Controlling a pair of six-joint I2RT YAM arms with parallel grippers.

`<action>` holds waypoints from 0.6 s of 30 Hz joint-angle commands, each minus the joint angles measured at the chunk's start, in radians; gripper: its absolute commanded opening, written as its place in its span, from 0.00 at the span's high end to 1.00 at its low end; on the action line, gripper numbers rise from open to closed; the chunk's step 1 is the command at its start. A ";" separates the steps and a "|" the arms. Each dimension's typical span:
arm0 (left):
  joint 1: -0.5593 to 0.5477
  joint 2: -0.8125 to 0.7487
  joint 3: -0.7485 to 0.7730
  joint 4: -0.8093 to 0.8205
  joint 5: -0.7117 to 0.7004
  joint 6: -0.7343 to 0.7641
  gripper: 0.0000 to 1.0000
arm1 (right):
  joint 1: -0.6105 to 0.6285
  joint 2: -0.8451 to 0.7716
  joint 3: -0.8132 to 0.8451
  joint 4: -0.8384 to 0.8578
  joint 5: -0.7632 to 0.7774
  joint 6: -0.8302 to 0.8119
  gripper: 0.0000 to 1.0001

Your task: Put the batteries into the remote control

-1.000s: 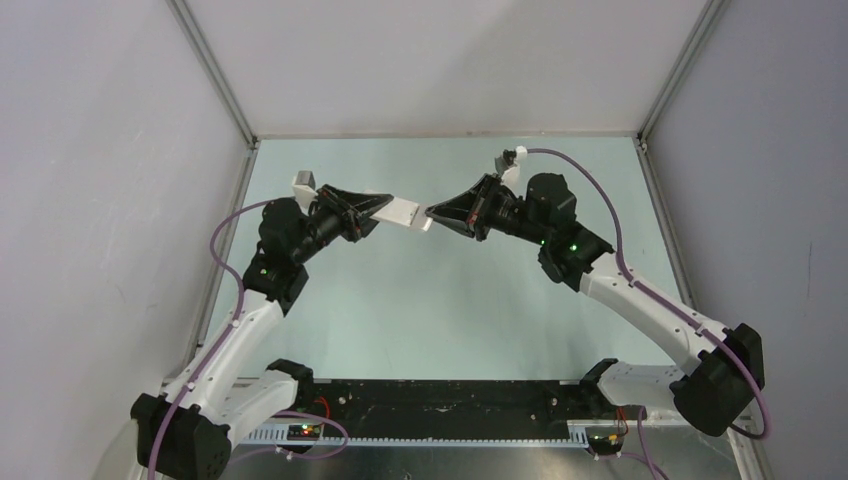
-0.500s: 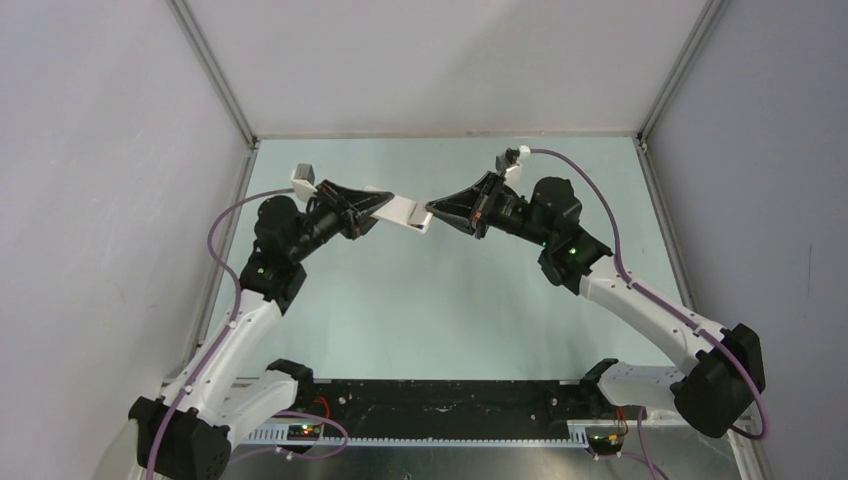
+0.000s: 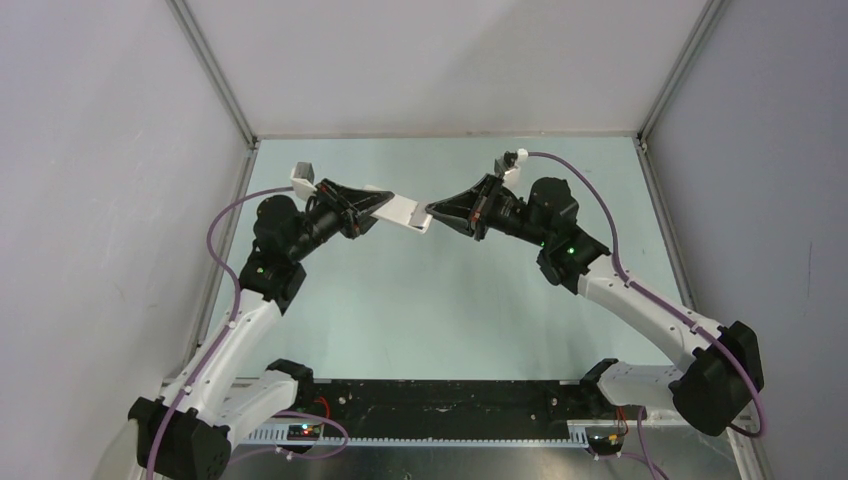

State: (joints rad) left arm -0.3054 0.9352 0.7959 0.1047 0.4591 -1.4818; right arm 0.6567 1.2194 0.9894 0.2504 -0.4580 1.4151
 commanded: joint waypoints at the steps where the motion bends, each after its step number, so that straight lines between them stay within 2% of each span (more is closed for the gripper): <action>1: -0.004 -0.018 0.065 0.061 0.027 0.016 1.00 | 0.000 0.012 0.000 -0.026 -0.028 0.015 1.00; 12: -0.004 -0.017 0.075 0.092 0.036 0.028 1.00 | 0.004 0.028 0.001 -0.127 -0.040 0.027 1.00; 18: -0.003 -0.018 0.076 0.100 0.043 0.017 1.00 | 0.004 0.036 0.021 -0.223 -0.041 -0.038 0.96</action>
State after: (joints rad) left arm -0.3054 0.9352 0.7959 0.0917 0.4683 -1.4368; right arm 0.6567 1.2324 0.9916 0.1860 -0.4759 1.4418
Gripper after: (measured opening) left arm 0.247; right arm 0.033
